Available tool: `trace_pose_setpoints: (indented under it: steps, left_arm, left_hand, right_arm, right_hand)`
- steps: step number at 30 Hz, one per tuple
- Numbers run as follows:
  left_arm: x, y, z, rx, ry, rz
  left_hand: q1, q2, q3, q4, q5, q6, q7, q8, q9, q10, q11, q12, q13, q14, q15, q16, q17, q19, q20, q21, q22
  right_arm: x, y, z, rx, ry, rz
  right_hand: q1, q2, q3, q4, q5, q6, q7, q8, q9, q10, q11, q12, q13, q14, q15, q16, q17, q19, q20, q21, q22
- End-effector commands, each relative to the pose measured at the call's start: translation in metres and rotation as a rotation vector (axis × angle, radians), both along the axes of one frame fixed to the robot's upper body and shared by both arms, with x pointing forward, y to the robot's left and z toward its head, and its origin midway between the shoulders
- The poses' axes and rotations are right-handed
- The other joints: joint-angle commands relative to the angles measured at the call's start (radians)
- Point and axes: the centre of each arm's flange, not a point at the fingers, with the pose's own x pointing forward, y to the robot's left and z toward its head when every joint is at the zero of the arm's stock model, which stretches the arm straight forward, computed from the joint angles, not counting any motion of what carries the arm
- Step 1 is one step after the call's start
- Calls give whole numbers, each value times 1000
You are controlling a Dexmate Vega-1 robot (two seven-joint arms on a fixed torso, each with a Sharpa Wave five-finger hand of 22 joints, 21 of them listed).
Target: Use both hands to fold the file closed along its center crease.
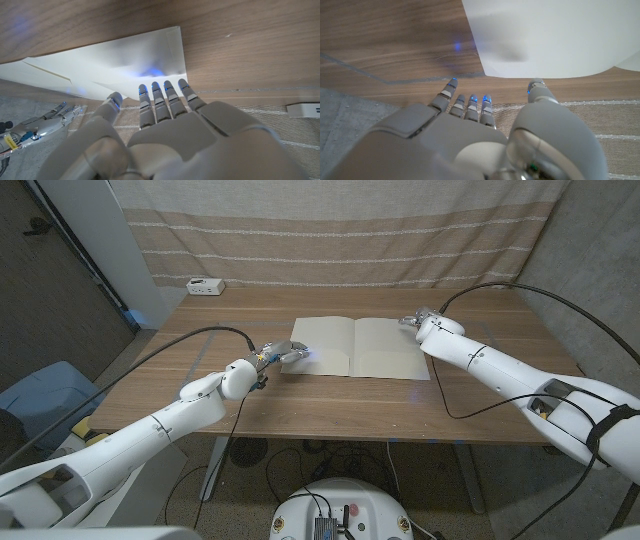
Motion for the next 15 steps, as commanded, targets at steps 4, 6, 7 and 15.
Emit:
trace_pose_setpoints:
  steps: [4, 6, 7, 15]
  left_arm:
    - [-1, 1, -3, 9, 15, 12]
    - [-1, 1, -3, 8, 16, 11]
    - [-1, 1, -3, 9, 15, 13]
    - [1, 2, -3, 12, 18, 14]
  left_hand:
    - [-12, -1, -4, 5, -4, -1, 0, -4, 2, 7, 3, -6, 4, 8, -4, -2, 3, 8, 5, -5, 6]
    - [-13, -2, -4, 6, -4, 0, -1, -5, 2, 6, 1, -7, 4, 7, -4, -3, 3, 9, 4, -5, 6]
    - [-14, -2, -5, 7, -4, 0, -1, -5, 2, 6, 1, -7, 4, 8, -4, -4, 3, 10, 3, -5, 6]
    - [-18, -3, -6, 9, -3, 0, 1, -7, 2, 7, 0, -10, 4, 8, -3, -6, 3, 11, 4, -6, 6]
  right_arm:
    - [15, 8, 7, -117, 102, -97]
    - [17, 9, 7, -122, 119, -102]
    - [18, 9, 6, -125, 130, -108]
    - [24, 10, 3, -144, 183, -105]
  right_hand:
    - [-13, 15, -7, 2, 7, 9, -14, 5, 4, -30, -1, -5, 2, -26, 1, 1, 4, -14, -4, 6, 4]
    - [-14, 16, -8, 2, 7, 9, -15, 5, 4, -32, -2, -5, 2, -30, 1, 1, 4, -17, -4, 6, 4]
    - [-15, 16, -9, 2, 7, 8, -15, 4, 4, -37, -5, -5, 1, -35, 1, 1, 4, -19, -5, 6, 4]
    - [-14, 19, -11, -2, 10, -13, -13, -2, 5, -63, -10, -4, 1, -70, 5, -1, 3, -44, -9, 5, 4]
